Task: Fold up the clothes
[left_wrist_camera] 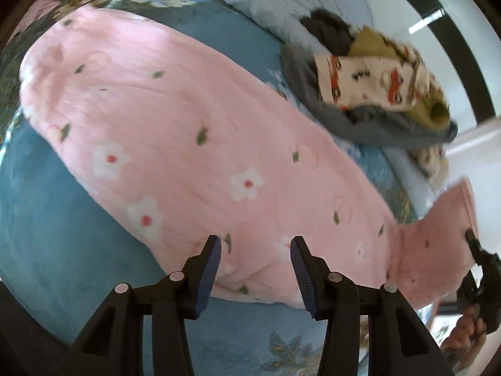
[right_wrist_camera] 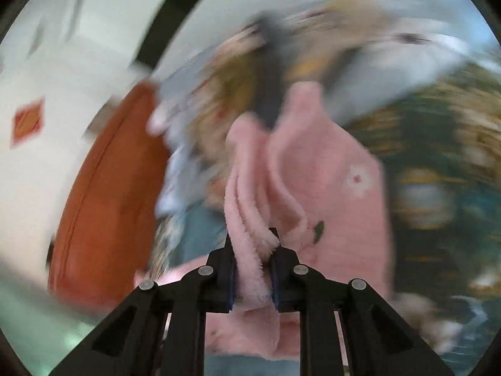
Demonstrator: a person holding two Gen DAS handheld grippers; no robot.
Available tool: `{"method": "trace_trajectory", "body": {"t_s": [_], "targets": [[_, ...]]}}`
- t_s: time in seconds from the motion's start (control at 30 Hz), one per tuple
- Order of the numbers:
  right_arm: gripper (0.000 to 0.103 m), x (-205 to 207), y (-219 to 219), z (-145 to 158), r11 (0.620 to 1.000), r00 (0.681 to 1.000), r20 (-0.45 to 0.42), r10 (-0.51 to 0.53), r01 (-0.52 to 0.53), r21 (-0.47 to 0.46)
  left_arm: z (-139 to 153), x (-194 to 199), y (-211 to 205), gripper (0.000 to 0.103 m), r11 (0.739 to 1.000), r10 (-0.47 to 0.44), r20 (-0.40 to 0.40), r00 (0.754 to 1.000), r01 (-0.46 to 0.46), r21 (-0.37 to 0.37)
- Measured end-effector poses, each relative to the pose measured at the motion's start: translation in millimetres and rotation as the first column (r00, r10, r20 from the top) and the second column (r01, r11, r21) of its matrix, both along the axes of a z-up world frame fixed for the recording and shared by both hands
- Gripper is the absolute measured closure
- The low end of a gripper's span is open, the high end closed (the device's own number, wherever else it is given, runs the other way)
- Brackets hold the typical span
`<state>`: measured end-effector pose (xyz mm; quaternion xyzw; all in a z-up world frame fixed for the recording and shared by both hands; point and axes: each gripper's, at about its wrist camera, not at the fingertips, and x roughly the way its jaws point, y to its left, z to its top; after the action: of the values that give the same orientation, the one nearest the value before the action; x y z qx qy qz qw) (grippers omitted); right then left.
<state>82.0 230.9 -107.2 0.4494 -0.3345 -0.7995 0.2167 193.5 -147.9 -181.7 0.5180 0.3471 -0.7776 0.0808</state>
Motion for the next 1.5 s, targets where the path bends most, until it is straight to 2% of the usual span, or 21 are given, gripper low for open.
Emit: {"method": "trace_trajectory", "body": {"t_s": [0.07, 0.17, 0.3, 0.37, 0.43, 0.53, 0.57, 0.7, 0.73, 0.77, 0.83, 0.87, 0.93, 0.97, 1.07, 1.17, 1.27, 1.33, 1.37, 1.4, 1.5], "targets": [[0.085, -10.7, -58.2, 7.1, 0.992, 0.991, -0.027, 0.130, -0.130, 0.005, 4.4, 5.2, -16.2, 0.053, 0.998, 0.053, -0.022, 0.998, -0.053, 0.014], [0.085, -22.2, -139.9, -9.6, 0.968, 0.969, 0.016, 0.248, -0.249, 0.014, 11.9, 21.5, -48.4, 0.053, 0.985, 0.165, -0.054, 0.985, -0.162, 0.053], [0.085, -24.0, -221.5, -42.1, 0.941, 0.942, 0.099, 0.319, -0.328, 0.084, 13.5, 45.9, -82.9, 0.053, 0.955, 0.289, -0.072, 0.954, -0.282, 0.093], [0.085, -19.8, -247.6, -54.2, 0.920, 0.932, 0.119, 0.341, -0.357, 0.160, 9.7, 52.8, -93.6, 0.052, 0.942, 0.328, -0.068, 0.942, -0.320, 0.104], [0.079, -18.0, -264.7, -68.2, 0.906, 0.925, 0.156, 0.346, -0.373, 0.200, 4.6, 56.8, -100.7, 0.052, 0.931, 0.354, -0.058, 0.934, -0.346, 0.113], [0.067, -17.0, -274.4, -81.9, 0.893, 0.905, 0.184, 0.382, -0.413, 0.177, -2.9, 59.6, -105.6, 0.051, 0.925, 0.364, -0.038, 0.930, -0.357, 0.129], [0.061, -13.7, -276.7, -85.5, 0.879, 0.887, 0.188, 0.422, -0.451, 0.158, -5.2, 60.3, -106.8, 0.051, 0.924, 0.365, -0.032, 0.931, -0.358, 0.132], [0.061, -2.0, -278.3, -93.3, 0.786, 0.790, 0.196, 0.580, -0.607, 0.118, -14.8, 63.0, -113.2, 0.051, 0.920, 0.369, -0.009, 0.929, -0.364, 0.146], [0.061, 0.6, -274.2, -91.9, 0.779, 0.788, 0.180, 0.589, -0.612, 0.135, -17.0, 64.6, -116.2, 0.051, 0.916, 0.377, -0.007, 0.926, -0.372, 0.148], [0.061, 2.9, -267.1, -88.4, 0.785, 0.802, 0.151, 0.578, -0.596, 0.169, -18.8, 66.3, -120.9, 0.051, 0.909, 0.393, -0.006, 0.919, -0.388, 0.149], [0.061, 0.8, -253.9, -90.9, 0.816, 0.840, 0.139, 0.524, -0.542, 0.202, -22.9, 70.0, -133.7, 0.051, 0.890, 0.435, -0.006, 0.901, -0.429, 0.153], [0.061, -2.4, -250.3, -97.7, 0.825, 0.849, 0.163, 0.502, -0.527, 0.203, -26.1, 72.2, -140.9, 0.051, 0.878, 0.457, -0.003, 0.889, -0.451, 0.161], [0.061, -8.1, -249.8, -122.1, 0.824, 0.829, 0.269, 0.490, -0.541, 0.167, -33.5, 75.7, -153.0, 0.051, 0.855, 0.493, 0.013, 0.870, -0.487, 0.180], [0.061, -8.1, -250.6, -129.4, 0.824, 0.823, 0.291, 0.488, -0.544, 0.160, -38.1, 78.1, -159.4, 0.051, 0.841, 0.513, 0.024, 0.858, -0.507, 0.189], [0.061, -3.7, -260.1, -121.9, 0.808, 0.834, 0.240, 0.496, -0.545, 0.225, -50.0, 86.2, -175.0, 0.051, 0.798, 0.566, 0.050, 0.823, -0.562, 0.219], [0.061, -1.4, -278.3, -116.6, 0.776, 0.825, 0.224, 0.519, -0.565, 0.282, -60.3, 88.6, -186.1, 0.051, 0.765, 0.594, 0.073, 0.801, -0.591, 0.256], [0.061, -3.1, -287.0, -117.6, 0.764, 0.828, 0.248, 0.504, -0.561, 0.321, -62.9, 85.9, -192.9, 0.051, 0.759, 0.598, 0.074, 0.798, -0.594, 0.264], [0.065, -8.7, -290.1, -122.2, 0.777, 0.836, 0.286, 0.467, -0.543, 0.319, -61.3, 82.4, -197.6, 0.051, 0.765, 0.594, 0.062, 0.802, -0.587, 0.264], [0.082, -11.7, -291.0, -123.3, 0.780, 0.839, 0.301, 0.453, -0.536, 0.322, -60.3, 80.4, -200.1, 0.051, 0.767, 0.591, 0.056, 0.804, -0.583, 0.268], [0.094, -13.1, -290.2, -124.1, 0.779, 0.840, 0.314, 0.443, -0.534, 0.329, -59.3, 78.4, -202.6, 0.051, 0.770, 0.589, 0.050, 0.807, -0.578, 0.271], [0.097, -13.8, -288.2, -111.5, 0.780, 0.815, 0.321, 0.482, -0.566, 0.266, -55.8, 75.6, -210.6, 0.051, 0.778, 0.580, 0.025, 0.814, -0.563, 0.278]]}}
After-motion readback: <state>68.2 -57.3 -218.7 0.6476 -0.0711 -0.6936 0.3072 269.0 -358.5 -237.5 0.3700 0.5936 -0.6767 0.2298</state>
